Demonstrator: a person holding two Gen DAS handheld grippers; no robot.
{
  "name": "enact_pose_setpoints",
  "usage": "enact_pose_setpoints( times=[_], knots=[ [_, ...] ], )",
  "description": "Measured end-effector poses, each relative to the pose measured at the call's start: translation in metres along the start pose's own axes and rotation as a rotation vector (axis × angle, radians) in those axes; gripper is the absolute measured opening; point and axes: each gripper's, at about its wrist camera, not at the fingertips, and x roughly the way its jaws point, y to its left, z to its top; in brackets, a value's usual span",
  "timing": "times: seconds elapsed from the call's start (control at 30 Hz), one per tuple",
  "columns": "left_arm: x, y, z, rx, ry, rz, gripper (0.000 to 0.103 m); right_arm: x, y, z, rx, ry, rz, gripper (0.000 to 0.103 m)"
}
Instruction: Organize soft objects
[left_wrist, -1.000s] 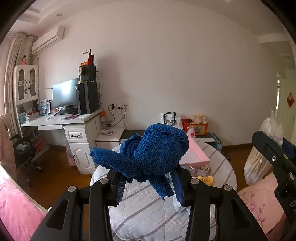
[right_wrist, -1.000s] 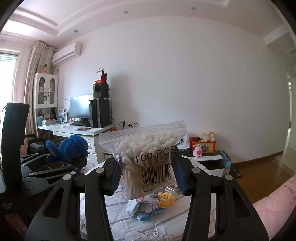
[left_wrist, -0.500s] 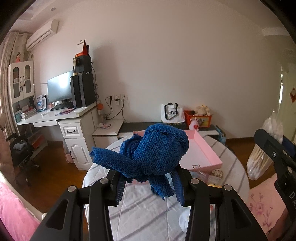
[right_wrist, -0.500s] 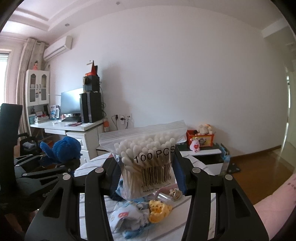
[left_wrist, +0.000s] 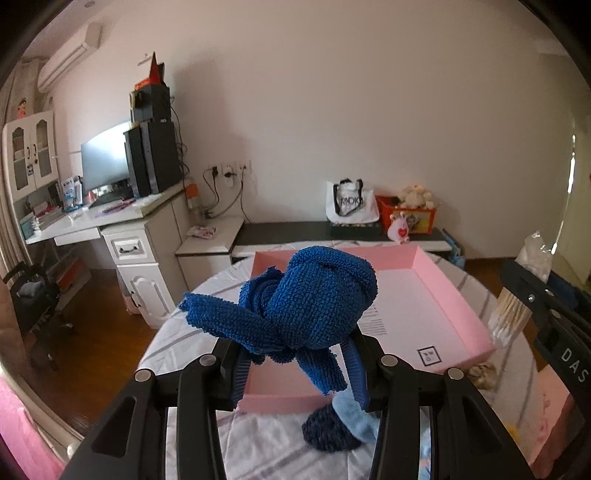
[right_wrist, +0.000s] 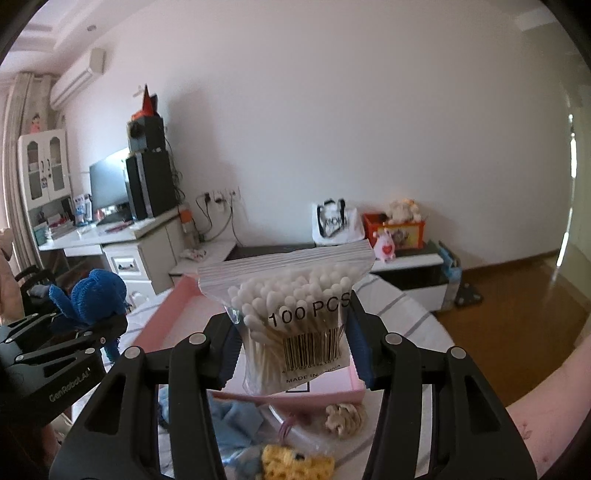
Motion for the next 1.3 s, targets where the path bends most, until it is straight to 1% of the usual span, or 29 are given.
enact_pose_setpoints(
  times=[0.17,0.37,0.4,0.43,0.47,0.5,0.53,0.57,0.6,0.63,0.67,0.7,0.73,0.77,0.93,1.03,1.13,1.3],
  knots=[
    [0.062,-0.001,0.025,-0.001,0.041,-0.002,0.043,0.045,-0.004,-0.003,0.009,0.088,0.004,0.048],
    [0.123,0.002,0.047,-0.003,0.072,-0.016,0.045,0.067,-0.006,-0.01,0.001,0.14,0.012,0.048],
    [0.127,0.003,0.048,-0.001,0.073,-0.016,0.045,0.069,-0.006,-0.012,-0.001,0.148,0.016,0.048],
    [0.135,0.003,0.051,0.002,0.077,-0.016,0.049,0.071,-0.007,-0.013,0.0,0.154,0.019,0.048],
    [0.138,0.004,0.05,0.002,0.078,-0.017,0.052,0.072,-0.007,-0.013,0.0,0.155,0.022,0.05],
    [0.142,0.006,0.051,0.002,0.079,-0.019,0.054,0.073,-0.008,-0.012,0.001,0.156,0.023,0.057],
    [0.142,0.009,0.05,0.001,0.078,-0.016,0.059,0.073,-0.009,-0.012,0.004,0.156,0.018,0.067],
    [0.149,0.008,0.055,0.001,0.075,-0.01,0.065,0.072,-0.009,-0.011,0.008,0.148,0.01,0.072],
    [0.141,0.01,0.046,0.0,0.07,-0.004,0.068,0.069,-0.01,-0.011,0.011,0.135,0.002,0.079],
    [0.144,0.01,0.047,0.0,0.067,0.003,0.076,0.067,-0.011,-0.011,0.015,0.12,-0.005,0.084],
    [0.148,0.01,0.048,-0.001,0.066,0.012,0.084,0.064,-0.012,-0.011,0.018,0.108,-0.008,0.085],
    [0.139,0.012,0.038,-0.004,0.064,0.017,0.087,0.062,-0.012,-0.01,0.02,0.1,-0.009,0.089],
    [0.141,0.011,0.037,-0.008,0.063,0.021,0.092,0.062,-0.013,-0.01,0.024,0.096,-0.009,0.092],
    [0.137,0.008,0.03,-0.012,0.062,0.022,0.094,0.062,-0.013,-0.01,0.025,0.098,-0.01,0.092],
    [0.131,0.008,0.016,-0.029,0.071,0.03,0.095,0.067,-0.013,-0.011,0.021,0.127,-0.012,0.092],
    [0.122,0.009,0.01,-0.034,0.069,0.029,0.095,0.066,-0.015,-0.011,0.026,0.122,-0.013,0.092],
    [0.103,0.011,0.0,-0.032,0.066,0.03,0.095,0.065,-0.015,-0.011,0.024,0.119,-0.019,0.093],
    [0.092,0.009,-0.007,-0.025,0.064,0.036,0.095,0.061,-0.013,-0.011,0.013,0.112,-0.036,0.093]
  ],
)
